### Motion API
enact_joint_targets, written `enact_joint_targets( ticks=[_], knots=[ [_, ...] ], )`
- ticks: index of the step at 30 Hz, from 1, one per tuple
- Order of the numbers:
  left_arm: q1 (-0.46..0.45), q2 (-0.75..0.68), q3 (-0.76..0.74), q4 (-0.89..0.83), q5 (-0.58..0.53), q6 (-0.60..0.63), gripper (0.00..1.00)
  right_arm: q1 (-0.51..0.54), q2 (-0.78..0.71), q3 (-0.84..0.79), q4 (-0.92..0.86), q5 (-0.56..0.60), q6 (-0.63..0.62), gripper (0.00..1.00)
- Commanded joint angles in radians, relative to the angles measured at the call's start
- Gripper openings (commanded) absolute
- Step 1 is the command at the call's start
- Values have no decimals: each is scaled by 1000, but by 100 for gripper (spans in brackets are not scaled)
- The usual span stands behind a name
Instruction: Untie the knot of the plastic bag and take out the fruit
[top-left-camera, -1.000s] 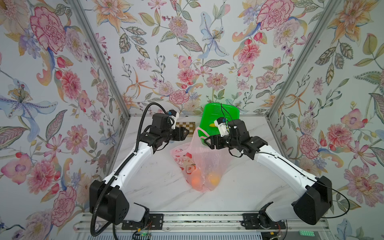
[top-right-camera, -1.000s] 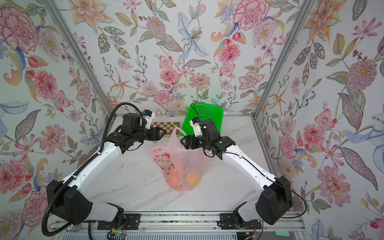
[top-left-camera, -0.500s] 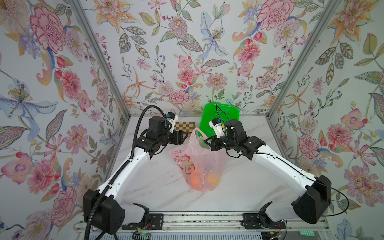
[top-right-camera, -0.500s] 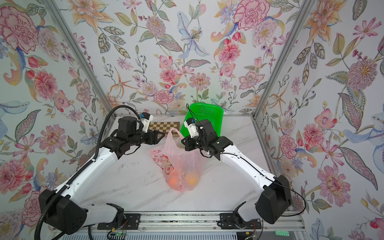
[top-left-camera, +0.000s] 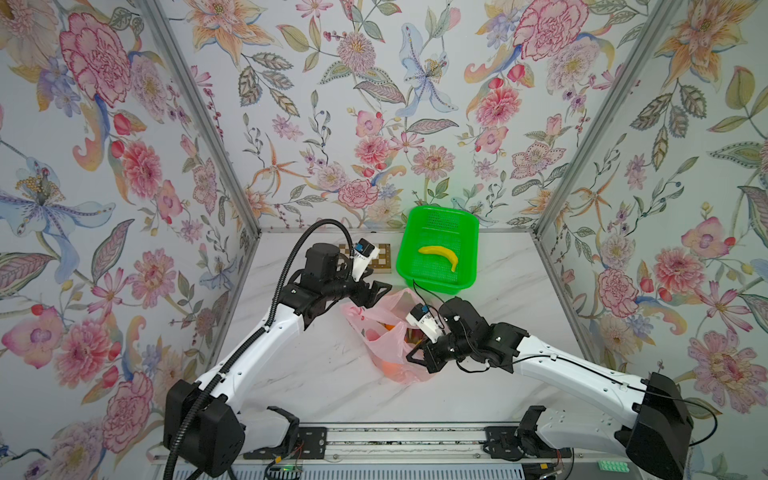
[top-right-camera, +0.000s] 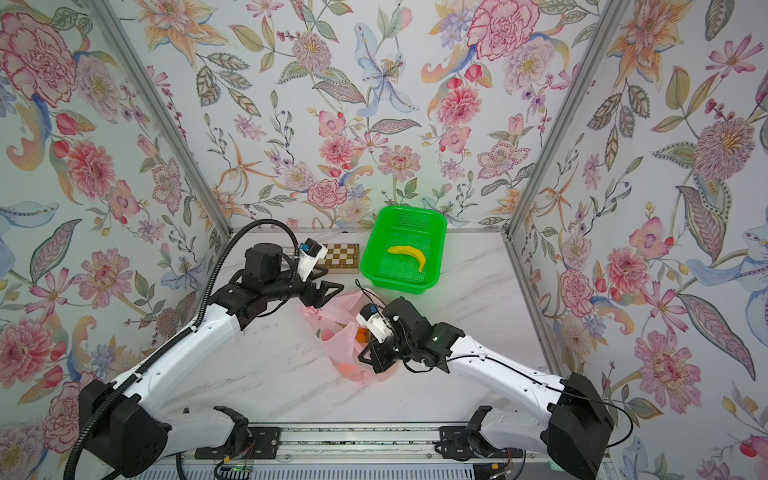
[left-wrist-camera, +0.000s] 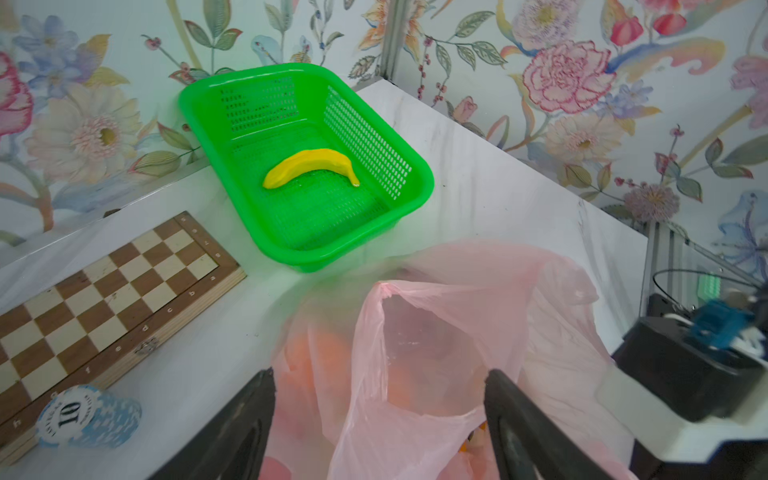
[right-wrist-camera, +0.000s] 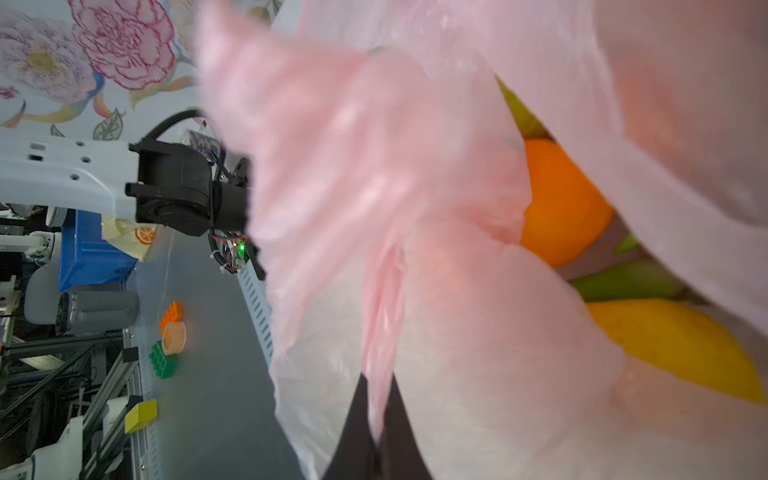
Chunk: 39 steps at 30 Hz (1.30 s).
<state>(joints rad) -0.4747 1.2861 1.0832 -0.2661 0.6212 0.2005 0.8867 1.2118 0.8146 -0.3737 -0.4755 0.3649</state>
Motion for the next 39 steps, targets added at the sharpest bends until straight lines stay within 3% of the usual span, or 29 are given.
enact_joint_targets(
  ticks=[1,4,6,13,23,27,31,32,36,39],
  knots=[
    [-69,-19,-36,-93,59,326,82,8,-15,-36,-7,-16,36,0],
    [-134,-15,-63,-168,-4,491,82,11,-37,-71,-6,-24,46,0],
    [-148,-10,-80,-169,-41,534,82,12,-52,-92,-6,-30,51,0],
    [-172,64,-65,-161,-143,634,82,19,-85,-139,7,-72,71,0],
    [-189,167,-86,-151,-225,742,81,15,-138,-178,12,-43,82,0],
    [-201,207,-110,-84,-307,761,81,12,-133,-177,19,-53,80,0],
    [-216,210,-195,138,-429,754,78,12,-130,-175,19,-58,80,0],
    [-217,205,-214,201,-444,737,73,11,-131,-174,19,-59,80,0],
    [-217,195,-221,335,-481,650,34,10,-142,-170,19,-56,78,0],
    [-216,187,-193,415,-519,517,22,10,-147,-160,23,-45,77,0]
  ],
)
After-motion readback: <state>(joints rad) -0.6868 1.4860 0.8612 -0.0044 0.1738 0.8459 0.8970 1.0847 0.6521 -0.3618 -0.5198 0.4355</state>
